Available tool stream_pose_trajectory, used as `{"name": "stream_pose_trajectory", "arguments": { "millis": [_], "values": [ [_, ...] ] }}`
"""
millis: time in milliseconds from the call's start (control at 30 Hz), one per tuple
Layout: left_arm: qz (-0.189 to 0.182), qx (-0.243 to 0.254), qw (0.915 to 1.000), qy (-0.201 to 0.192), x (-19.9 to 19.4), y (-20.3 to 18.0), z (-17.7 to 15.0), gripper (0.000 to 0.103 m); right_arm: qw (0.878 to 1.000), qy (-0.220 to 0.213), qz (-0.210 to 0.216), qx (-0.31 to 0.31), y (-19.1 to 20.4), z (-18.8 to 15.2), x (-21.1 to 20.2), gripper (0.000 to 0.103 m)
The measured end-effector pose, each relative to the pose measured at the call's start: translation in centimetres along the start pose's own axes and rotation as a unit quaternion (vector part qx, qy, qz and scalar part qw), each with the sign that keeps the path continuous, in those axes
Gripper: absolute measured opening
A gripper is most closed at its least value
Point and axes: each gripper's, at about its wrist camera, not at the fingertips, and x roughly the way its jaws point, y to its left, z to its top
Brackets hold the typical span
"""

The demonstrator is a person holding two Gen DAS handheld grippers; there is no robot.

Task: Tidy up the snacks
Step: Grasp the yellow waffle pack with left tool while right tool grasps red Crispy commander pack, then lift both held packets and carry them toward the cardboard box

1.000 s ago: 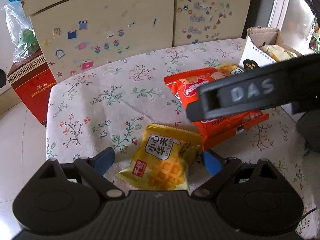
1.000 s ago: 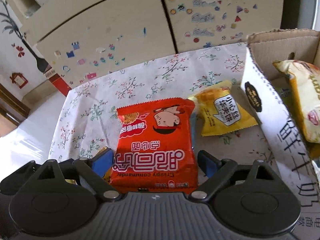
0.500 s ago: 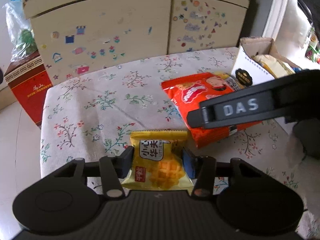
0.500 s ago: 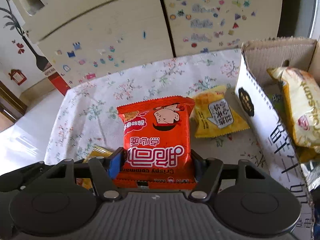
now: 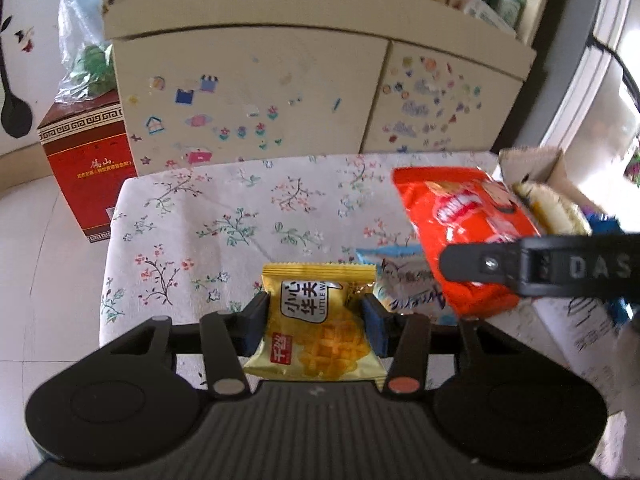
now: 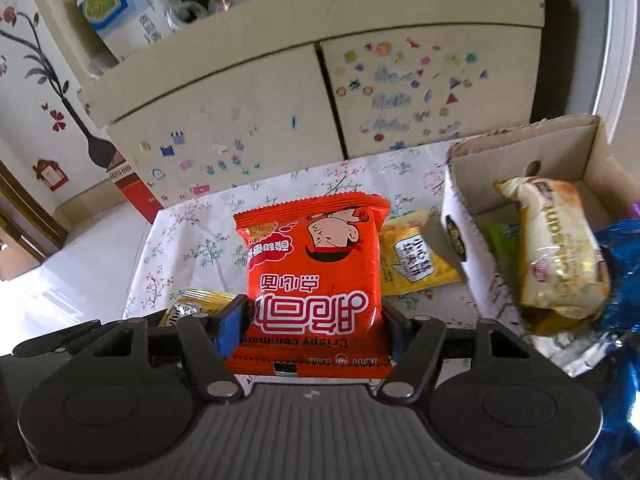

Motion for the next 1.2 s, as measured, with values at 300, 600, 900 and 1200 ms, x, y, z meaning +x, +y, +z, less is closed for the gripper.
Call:
{"name": "stream_pose_trajectory", "arguments": {
  "millis": [300,600,900,1200],
  "values": [
    [-0.009,-0.016,0.9991,-0.038,-2.7,-0.6,1.6,0.049,0.999,-0.033,0.011,0.023,-1.4,-0.3,-4.5,0.073],
    [-0.012,-0.021,0.9981,-0.056,-3.7,-1.8,2.6,0.049,0.998,-0.05,0.008,0.038,-2.6,-0.6,-6.6,0.073],
    [-0.019,-0.033,0.9979,-0.053,-3.1,-2.8,3.0,0.049,0.997,-0.058,0.003,0.055,-4.0,-0.5,-7.7,0.073],
    [-0.046,-0.022,0.9965,-0.067,-3.0,-5.9,4.0,0.049,0.994,-0.087,-0.015,0.071,-6.0,-0.4,-9.8,0.073]
  ]
}}
